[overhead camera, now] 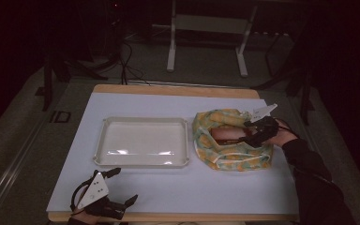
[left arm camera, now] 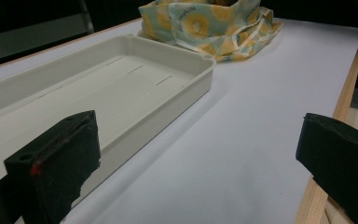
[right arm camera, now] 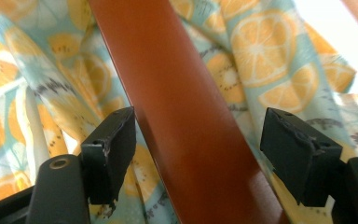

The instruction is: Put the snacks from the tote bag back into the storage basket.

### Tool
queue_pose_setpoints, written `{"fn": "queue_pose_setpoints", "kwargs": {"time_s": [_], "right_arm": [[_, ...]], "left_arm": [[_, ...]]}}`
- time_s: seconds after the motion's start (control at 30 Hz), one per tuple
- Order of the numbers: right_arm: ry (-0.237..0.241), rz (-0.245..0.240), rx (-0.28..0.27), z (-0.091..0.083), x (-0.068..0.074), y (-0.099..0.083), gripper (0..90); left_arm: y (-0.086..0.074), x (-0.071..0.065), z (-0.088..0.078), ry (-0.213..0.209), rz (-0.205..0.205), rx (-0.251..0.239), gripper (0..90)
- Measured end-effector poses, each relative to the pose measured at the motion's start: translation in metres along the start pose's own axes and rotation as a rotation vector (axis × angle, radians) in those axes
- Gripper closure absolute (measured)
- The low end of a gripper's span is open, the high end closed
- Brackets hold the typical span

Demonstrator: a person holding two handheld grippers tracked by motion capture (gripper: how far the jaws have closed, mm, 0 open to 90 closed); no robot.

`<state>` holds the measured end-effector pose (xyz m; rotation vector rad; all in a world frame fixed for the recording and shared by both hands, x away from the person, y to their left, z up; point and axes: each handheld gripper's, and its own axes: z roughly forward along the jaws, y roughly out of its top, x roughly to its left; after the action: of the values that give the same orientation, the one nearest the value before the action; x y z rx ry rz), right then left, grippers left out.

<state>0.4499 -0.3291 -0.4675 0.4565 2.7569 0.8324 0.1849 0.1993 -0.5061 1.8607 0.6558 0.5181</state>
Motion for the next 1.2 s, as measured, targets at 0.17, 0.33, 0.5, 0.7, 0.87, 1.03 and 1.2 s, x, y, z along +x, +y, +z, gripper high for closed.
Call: {"fn": "queue_pose_setpoints", "kwargs": {"time_s": [0.17, 0.33, 0.5, 0.7, 0.87, 1.03, 1.2], "right_arm": [[0.001, -0.010, 0.043, 0.006, 0.000, -0.002, 25.6], [0.009, -0.035, 0.071, 0.009, 0.001, -0.003, 32.5], [0.019, -0.061, 0.093, 0.008, 0.002, -0.002, 37.9], [0.044, -0.082, 0.093, 0.005, 0.003, -0.001, 42.4], [0.064, -0.088, 0.082, -0.001, 0.004, 0.001, 42.9], [0.073, -0.091, 0.070, -0.008, 0.004, 0.003, 43.0], [0.058, -0.090, 0.056, -0.018, 0.003, 0.005, 43.0]], "left_arm": [[0.000, 0.000, 0.000, -0.001, 0.000, 0.001, 0.0], [0.000, 0.000, 0.000, -0.001, 0.000, 0.001, 0.0], [0.000, 0.000, 0.000, -0.002, 0.001, 0.000, 0.0], [0.000, 0.000, 0.000, 0.000, 0.000, -0.002, 0.0], [0.000, 0.000, 0.000, -0.003, 0.002, 0.001, 0.0], [0.000, -0.001, 0.000, -0.003, 0.002, 0.001, 0.0], [0.000, -0.001, 0.000, -0.005, 0.006, 0.003, 0.0]]}}
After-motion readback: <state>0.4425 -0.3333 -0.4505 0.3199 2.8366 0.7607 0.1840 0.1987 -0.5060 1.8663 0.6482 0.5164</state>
